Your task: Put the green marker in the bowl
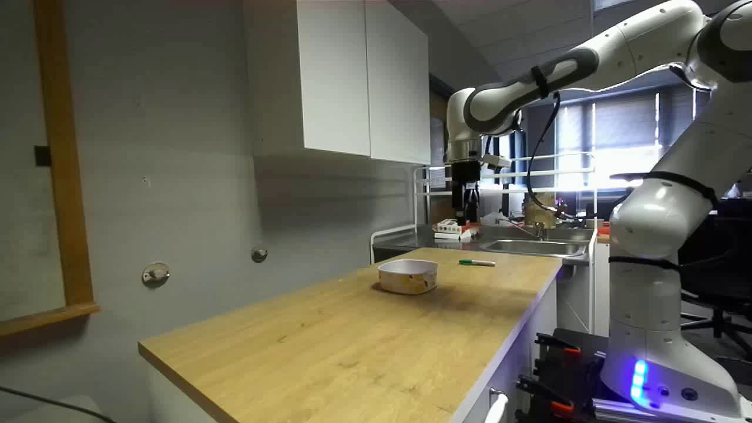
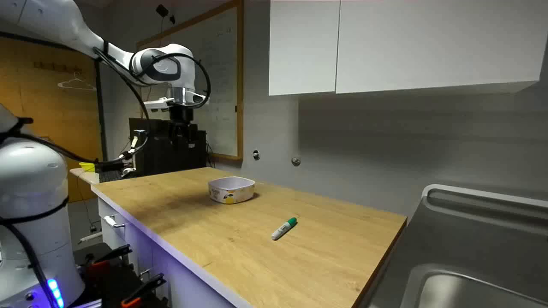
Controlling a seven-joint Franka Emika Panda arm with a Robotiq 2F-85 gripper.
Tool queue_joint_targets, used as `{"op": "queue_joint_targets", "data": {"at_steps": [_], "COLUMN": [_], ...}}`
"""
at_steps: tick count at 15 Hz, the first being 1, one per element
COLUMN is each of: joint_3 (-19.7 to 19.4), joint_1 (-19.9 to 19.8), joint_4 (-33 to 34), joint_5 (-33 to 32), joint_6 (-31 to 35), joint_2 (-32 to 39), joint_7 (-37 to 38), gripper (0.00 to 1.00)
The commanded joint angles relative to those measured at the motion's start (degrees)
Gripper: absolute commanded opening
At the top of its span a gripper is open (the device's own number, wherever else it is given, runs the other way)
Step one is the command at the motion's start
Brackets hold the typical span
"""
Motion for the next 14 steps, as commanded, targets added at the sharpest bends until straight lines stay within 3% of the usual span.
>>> {"op": "queue_joint_targets", "data": {"at_steps": [1, 14], "joint_3": [-0.13, 0.27], "joint_1": [0.17, 0.00], "joint_4": [0.12, -0.04], "joint_5": [-0.07, -0.70], "joint_6": [-0.14, 0.49], "joint_2": [0.03, 0.36], "joint_7": [0.09, 0.50], "gripper": [1.00, 1.00]}}
